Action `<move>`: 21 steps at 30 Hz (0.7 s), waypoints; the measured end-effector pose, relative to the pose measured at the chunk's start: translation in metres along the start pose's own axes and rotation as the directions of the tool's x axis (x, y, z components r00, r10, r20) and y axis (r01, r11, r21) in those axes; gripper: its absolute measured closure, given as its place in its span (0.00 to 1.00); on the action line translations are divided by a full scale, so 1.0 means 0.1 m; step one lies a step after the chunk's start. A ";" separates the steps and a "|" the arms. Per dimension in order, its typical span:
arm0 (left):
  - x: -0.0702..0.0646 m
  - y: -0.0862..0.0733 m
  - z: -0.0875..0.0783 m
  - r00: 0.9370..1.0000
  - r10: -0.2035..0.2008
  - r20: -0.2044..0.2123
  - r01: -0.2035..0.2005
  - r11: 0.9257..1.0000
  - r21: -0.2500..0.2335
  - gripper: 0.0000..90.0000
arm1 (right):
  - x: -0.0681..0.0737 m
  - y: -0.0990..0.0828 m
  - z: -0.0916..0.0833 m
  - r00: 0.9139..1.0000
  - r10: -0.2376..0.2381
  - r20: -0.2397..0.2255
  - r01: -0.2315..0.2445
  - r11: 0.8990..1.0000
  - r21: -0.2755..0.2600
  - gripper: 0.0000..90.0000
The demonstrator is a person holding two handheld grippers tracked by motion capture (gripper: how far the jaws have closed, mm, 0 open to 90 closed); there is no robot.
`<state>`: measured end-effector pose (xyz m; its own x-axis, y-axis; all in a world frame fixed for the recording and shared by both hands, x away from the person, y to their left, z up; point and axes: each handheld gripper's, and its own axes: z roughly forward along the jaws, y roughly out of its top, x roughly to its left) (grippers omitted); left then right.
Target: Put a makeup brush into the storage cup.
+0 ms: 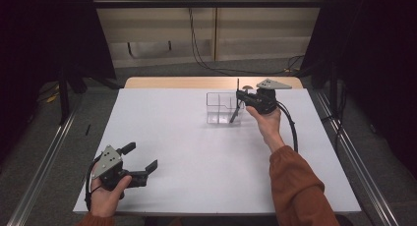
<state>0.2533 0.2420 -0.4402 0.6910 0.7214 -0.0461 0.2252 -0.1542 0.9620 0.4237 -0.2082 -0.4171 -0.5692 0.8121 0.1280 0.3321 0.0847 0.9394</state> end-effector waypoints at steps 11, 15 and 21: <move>0.00 0.00 0.00 1.000 0.000 0.001 0.000 1.000 0.001 0.03 | -0.01 -0.01 -0.01 1.000 0.011 0.002 -0.011 1.000 -0.009 0.89; 0.00 0.00 0.00 1.000 -0.001 0.001 0.001 1.000 0.001 0.03 | -0.01 0.00 -0.02 1.000 0.010 0.005 -0.010 1.000 -0.014 0.84; 0.00 0.00 0.01 1.000 -0.005 0.001 0.005 1.000 0.001 0.03 | -0.01 0.02 -0.05 1.000 0.007 -0.015 -0.007 1.000 -0.027 0.76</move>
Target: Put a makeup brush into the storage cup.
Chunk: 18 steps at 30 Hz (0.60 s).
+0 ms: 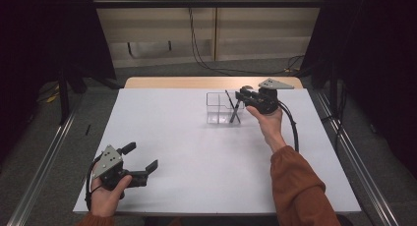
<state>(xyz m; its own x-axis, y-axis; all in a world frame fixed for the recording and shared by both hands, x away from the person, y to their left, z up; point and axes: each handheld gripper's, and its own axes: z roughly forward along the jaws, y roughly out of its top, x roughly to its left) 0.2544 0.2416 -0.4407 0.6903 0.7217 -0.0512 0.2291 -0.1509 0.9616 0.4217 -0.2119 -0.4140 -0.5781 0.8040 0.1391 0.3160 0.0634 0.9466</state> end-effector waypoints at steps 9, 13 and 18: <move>0.02 0.00 0.03 1.000 -0.009 -0.004 0.009 1.000 0.006 0.03 | 0.00 0.03 -0.04 1.000 -0.005 -0.010 0.005 1.000 -0.010 0.44; 0.02 0.00 0.02 1.000 -0.008 -0.011 0.008 1.000 0.009 0.03 | -0.02 0.04 -0.05 1.000 0.010 -0.003 -0.010 1.000 -0.006 0.30; 0.01 -0.01 0.04 1.000 -0.012 -0.008 0.012 1.000 0.012 0.03 | -0.04 0.02 -0.08 1.000 0.029 0.000 -0.029 0.999 -0.013 0.18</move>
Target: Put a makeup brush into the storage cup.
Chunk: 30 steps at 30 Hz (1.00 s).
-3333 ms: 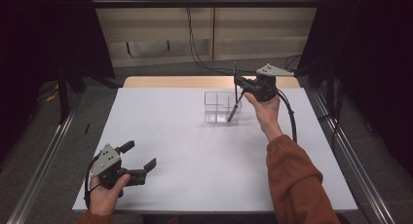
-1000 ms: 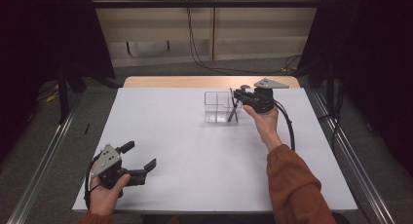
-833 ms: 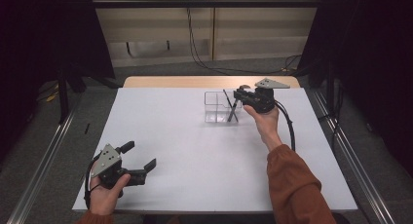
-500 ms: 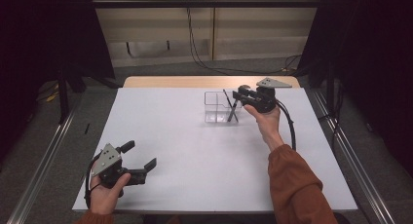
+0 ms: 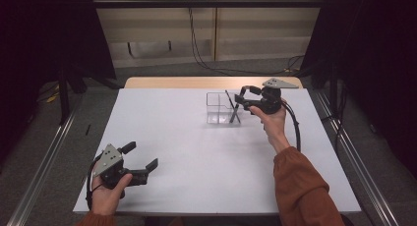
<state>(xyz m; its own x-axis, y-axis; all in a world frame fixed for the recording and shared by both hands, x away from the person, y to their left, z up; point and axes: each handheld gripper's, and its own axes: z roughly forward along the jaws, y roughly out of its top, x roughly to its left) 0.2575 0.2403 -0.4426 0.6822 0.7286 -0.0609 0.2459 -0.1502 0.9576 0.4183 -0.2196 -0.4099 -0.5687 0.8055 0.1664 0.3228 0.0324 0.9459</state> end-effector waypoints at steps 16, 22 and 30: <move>0.01 0.01 -0.01 1.000 0.003 0.019 -0.002 1.000 -0.013 0.03 | 0.13 -0.06 -0.09 0.999 -0.034 0.015 0.034 0.999 0.009 0.05; 0.02 0.01 -0.02 1.000 0.003 0.014 -0.003 1.000 -0.011 0.03 | 0.16 -0.07 -0.21 0.997 -0.058 0.048 0.058 0.998 0.010 0.04; 0.03 0.00 -0.02 1.000 0.003 0.017 -0.003 1.000 -0.001 0.03 | 0.18 -0.14 -0.39 0.996 -0.082 0.037 0.082 0.997 -0.001 0.04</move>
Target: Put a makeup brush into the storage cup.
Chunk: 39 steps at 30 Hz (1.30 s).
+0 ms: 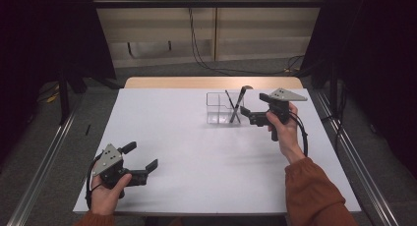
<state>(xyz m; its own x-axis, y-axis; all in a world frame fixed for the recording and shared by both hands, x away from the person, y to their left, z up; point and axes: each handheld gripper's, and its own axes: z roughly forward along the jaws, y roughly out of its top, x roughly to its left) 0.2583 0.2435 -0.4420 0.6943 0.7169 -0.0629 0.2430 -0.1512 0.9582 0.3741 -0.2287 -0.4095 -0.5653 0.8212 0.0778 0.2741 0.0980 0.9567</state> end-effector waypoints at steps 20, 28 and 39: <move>0.01 0.01 -0.02 1.000 -0.021 0.005 0.021 0.999 -0.032 0.02 | 0.01 -0.17 -0.40 0.999 0.020 0.047 -0.019 1.000 -0.024 0.03; -0.01 0.01 -0.01 1.000 -0.012 0.007 0.012 0.999 -0.033 0.02 | 0.02 -0.30 -0.57 0.998 0.018 0.062 -0.017 1.000 -0.006 0.04; 0.00 0.00 -0.03 1.000 -0.013 -0.001 0.013 0.999 -0.033 0.02 | 0.06 -0.39 -0.82 0.998 0.018 0.062 -0.017 1.000 -0.018 0.04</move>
<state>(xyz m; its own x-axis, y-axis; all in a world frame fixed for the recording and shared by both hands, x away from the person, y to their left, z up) 0.2562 0.2450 -0.4407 0.6903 0.7196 -0.0751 0.2294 -0.1192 0.9660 0.2961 -0.2737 -0.4238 -0.5113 0.8559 0.0776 0.2695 0.0740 0.9601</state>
